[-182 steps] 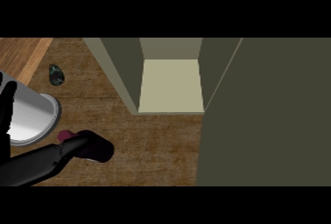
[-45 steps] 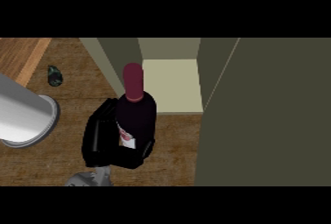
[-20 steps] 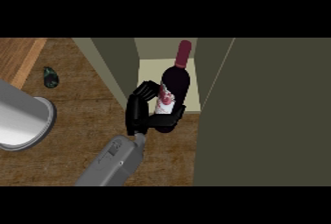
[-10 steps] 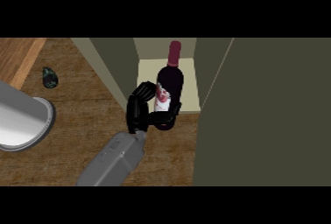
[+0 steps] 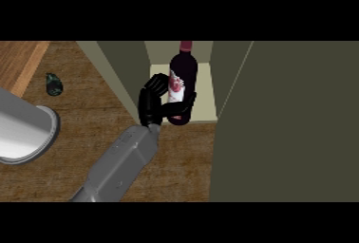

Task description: Pick up the wine, place it into the cabinet and close the cabinet

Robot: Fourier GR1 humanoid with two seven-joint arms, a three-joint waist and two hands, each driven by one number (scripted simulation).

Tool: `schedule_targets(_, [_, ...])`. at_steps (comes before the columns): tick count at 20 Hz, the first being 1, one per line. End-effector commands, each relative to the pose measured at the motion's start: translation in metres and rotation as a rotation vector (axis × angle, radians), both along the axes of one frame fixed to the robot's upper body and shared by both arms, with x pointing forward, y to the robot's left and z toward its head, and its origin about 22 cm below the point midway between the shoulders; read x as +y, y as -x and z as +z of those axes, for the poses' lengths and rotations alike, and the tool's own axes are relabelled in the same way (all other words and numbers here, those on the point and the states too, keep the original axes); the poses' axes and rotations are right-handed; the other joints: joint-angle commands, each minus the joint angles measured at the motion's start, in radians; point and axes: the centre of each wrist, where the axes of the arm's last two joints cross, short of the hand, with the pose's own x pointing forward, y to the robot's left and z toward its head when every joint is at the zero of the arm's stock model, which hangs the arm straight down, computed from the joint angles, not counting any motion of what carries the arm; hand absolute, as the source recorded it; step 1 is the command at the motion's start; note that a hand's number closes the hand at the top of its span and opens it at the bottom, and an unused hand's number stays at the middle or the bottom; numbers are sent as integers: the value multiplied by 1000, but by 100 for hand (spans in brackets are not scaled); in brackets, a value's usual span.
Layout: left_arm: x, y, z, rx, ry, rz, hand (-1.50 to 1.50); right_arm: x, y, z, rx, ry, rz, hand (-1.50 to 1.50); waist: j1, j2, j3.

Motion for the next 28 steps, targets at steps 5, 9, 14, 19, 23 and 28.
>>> schedule_targets(5, [-8, -29, 27, 4, 6, 33, 150, -12, 40, 28, -60, -46, 67, -150, -5, 0, 0])
schedule_targets(9, [-8, -43, 38, 19, -13, 53, 150, -10, 36, 21, -55, -64, 86, -150, -13, 2, 0])
schedule_targets(14, [13, -61, 46, -23, -125, 93, 150, -9, 27, 17, -51, -57, 54, -150, -1, 4, 0])
schedule_targets(19, [14, -73, 61, -9, -224, 177, 150, -10, 28, 15, -35, -56, 76, -150, -8, 5, 1])
schedule_targets(23, [26, -82, 68, -1, -383, 268, -150, -6, 21, 9, -37, -69, 70, -150, -20, 8, 1])
schedule_targets(28, [40, -79, 51, 42, -443, 249, -150, -4, 24, 11, -41, -68, 79, -150, -23, 13, 0])
